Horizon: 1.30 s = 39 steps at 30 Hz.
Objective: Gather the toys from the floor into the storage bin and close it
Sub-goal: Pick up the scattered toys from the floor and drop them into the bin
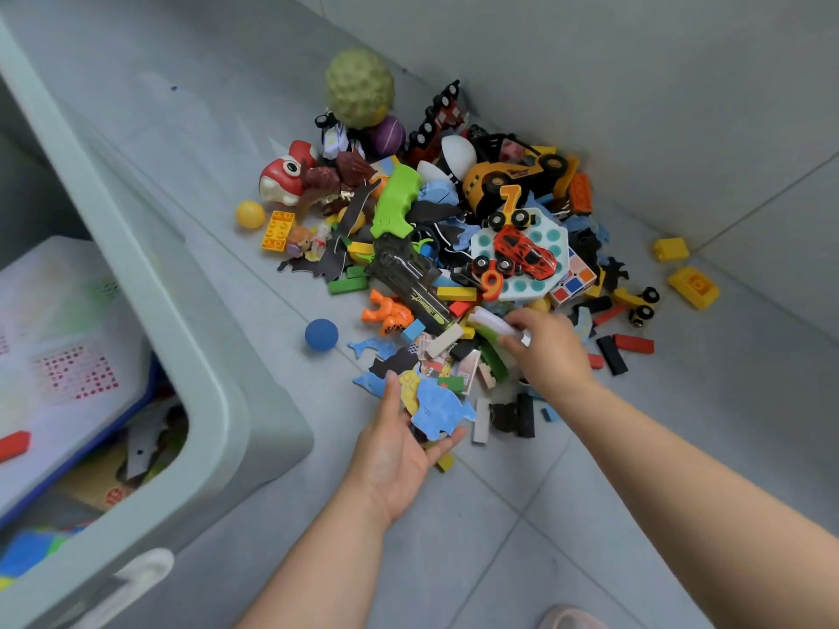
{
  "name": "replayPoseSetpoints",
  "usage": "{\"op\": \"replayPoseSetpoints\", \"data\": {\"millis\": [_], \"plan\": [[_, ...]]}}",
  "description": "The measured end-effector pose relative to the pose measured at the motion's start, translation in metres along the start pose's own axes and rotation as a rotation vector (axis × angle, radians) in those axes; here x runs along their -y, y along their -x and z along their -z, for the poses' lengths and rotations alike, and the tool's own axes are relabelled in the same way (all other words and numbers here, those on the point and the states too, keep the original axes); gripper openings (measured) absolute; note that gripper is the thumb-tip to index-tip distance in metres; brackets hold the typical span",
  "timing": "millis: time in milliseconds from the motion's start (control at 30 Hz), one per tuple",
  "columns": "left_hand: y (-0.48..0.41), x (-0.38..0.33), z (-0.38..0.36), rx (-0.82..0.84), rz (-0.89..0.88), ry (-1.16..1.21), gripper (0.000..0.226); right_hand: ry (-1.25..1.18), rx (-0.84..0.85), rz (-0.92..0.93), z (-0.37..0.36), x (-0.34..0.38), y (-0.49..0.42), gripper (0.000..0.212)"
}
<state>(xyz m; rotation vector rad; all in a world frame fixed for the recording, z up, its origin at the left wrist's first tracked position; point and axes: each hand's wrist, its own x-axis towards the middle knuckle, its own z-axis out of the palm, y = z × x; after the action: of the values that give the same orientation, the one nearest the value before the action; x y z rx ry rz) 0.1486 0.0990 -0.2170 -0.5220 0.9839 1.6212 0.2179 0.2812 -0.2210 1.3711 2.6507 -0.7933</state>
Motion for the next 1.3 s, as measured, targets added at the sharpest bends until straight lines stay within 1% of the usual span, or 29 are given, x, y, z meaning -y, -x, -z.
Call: {"op": "replayPoseSetpoints", "data": {"millis": [33, 67, 100, 133, 167, 200, 233, 267, 300, 333, 367, 400, 433, 467, 500, 533, 567, 667, 700, 767, 833, 900, 933, 1000, 1067, 1133, 1200, 1267, 1300], "plan": [[0.001, -0.001, 0.000, 0.008, 0.001, 0.008, 0.042, -0.072, -0.025, -0.029, 0.002, 0.003, 0.006, 0.022], [0.000, -0.001, 0.000, 0.021, -0.007, 0.009, 0.044, -0.212, -0.021, -0.063, 0.003, 0.007, 0.016, 0.020], [-0.001, -0.001, 0.000, 0.035, -0.016, 0.003, 0.047, -0.396, 0.030, -0.094, 0.002, 0.013, 0.030, 0.016], [-0.002, 0.000, 0.000, 0.052, -0.023, -0.007, 0.051, -0.580, 0.122, -0.120, 0.000, 0.021, 0.046, 0.010], [-0.003, 0.002, -0.001, 0.056, -0.022, -0.015, 0.055, -0.708, 0.217, -0.125, -0.005, 0.030, 0.062, 0.004], [-0.005, 0.005, 0.000, 0.052, -0.025, -0.026, 0.057, -0.734, 0.277, -0.100, -0.011, 0.034, 0.076, 0.002], [-0.007, 0.008, -0.002, 0.042, -0.041, -0.047, 0.051, -0.700, 0.282, -0.067, -0.016, 0.033, 0.082, 0.002], [-0.009, 0.011, -0.001, 0.012, -0.064, -0.083, 0.039, -0.616, 0.240, -0.048, -0.019, 0.026, 0.081, 0.006], [-0.011, 0.014, -0.001, -0.037, -0.081, -0.121, 0.027, -0.483, 0.174, -0.049, -0.018, 0.015, 0.075, 0.013], [-0.013, 0.016, 0.001, -0.084, -0.088, -0.155, 0.021, -0.346, 0.119, -0.076, -0.013, 0.003, 0.069, 0.024], [-0.013, 0.018, 0.002, -0.115, -0.086, -0.176, 0.020, -0.223, 0.087, -0.114, -0.009, -0.010, 0.065, 0.037], [-0.013, 0.018, 0.003, -0.128, -0.086, -0.186, 0.021, -0.119, 0.097, -0.144, -0.007, -0.020, 0.064, 0.053], [-0.013, 0.018, 0.004, -0.126, -0.089, -0.194, 0.021, -0.038, 0.143, -0.152, -0.007, -0.026, 0.064, 0.067], [-0.012, 0.019, 0.005, -0.114, -0.096, -0.209, 0.020, 0.023, 0.203, -0.141, -0.011, -0.027, 0.066, 0.078], [-0.012, 0.019, 0.005, -0.101, -0.109, -0.237, 0.017, 0.068, 0.248, -0.118, -0.018, -0.026, 0.070, 0.082], [-0.012, 0.020, 0.005, -0.097, -0.132, -0.284, 0.017, 0.097, 0.266, -0.094, -0.027, -0.025, 0.073, 0.080], [-0.012, 0.020, 0.007, -0.099, -0.158, -0.343, 0.022, 0.108, 0.254, -0.068, -0.034, -0.023, 0.075, 0.074], [-0.011, 0.021, 0.008, -0.110, -0.235, -0.541, 0.059, -0.008, 0.173, 0.015, -0.045, -0.029, 0.073, 0.046], [-0.009, 0.021, 0.007, -0.117, -0.245, -0.579, 0.069, -0.042, 0.163, 0.042, -0.046, -0.033, 0.072, 0.040], [-0.006, 0.020, 0.007, -0.132, -0.260, -0.623, 0.085, -0.081, 0.147, 0.084, -0.044, -0.040, 0.070, 0.036], [-0.005, 0.021, 0.008, -0.132, -0.264, -0.651, 0.096, -0.182, 0.079, 0.087, -0.037, -0.040, 0.071, 0.035], [-0.005, 0.023, 0.008, -0.119, -0.266, -0.636, 0.092, -0.380, -0.022, 0.072, -0.030, -0.028, 0.078, 0.034], [-0.004, 0.024, 0.007, -0.100, -0.261, -0.604, 0.088, -0.480, -0.041, 0.089, -0.028, -0.018, 0.083, 0.036], [-0.004, 0.026, 0.006, -0.043, -0.227, -0.494, 0.082, -0.603, 0.018, 0.162, -0.026, 0.004, 0.097, 0.044], [-0.004, 0.028, 0.006, 0.001, -0.181, -0.382, 0.077, -0.598, 0.138, 0.217, -0.028, 0.024, 0.111, 0.047], [-0.002, 0.028, 0.004, 0.004, -0.153, -0.338, 0.056, -0.510, 0.229, 0.220, -0.030, 0.035, 0.118, 0.052], [0.000, 0.030, 0.006, -0.028, -0.136, -0.311, 0.039, -0.465, 0.275, 0.203, -0.032, 0.038, 0.119, 0.061], [0.001, 0.033, 0.009, -0.054, -0.135, -0.275, 0.033, -0.456, 0.323, 0.167, -0.032, 0.037, 0.121, 0.077], [0.002, 0.033, 0.010, -0.061, -0.145, -0.254, 0.034, -0.497, 0.343, 0.159, -0.029, 0.036, 0.120, 0.082]]}}
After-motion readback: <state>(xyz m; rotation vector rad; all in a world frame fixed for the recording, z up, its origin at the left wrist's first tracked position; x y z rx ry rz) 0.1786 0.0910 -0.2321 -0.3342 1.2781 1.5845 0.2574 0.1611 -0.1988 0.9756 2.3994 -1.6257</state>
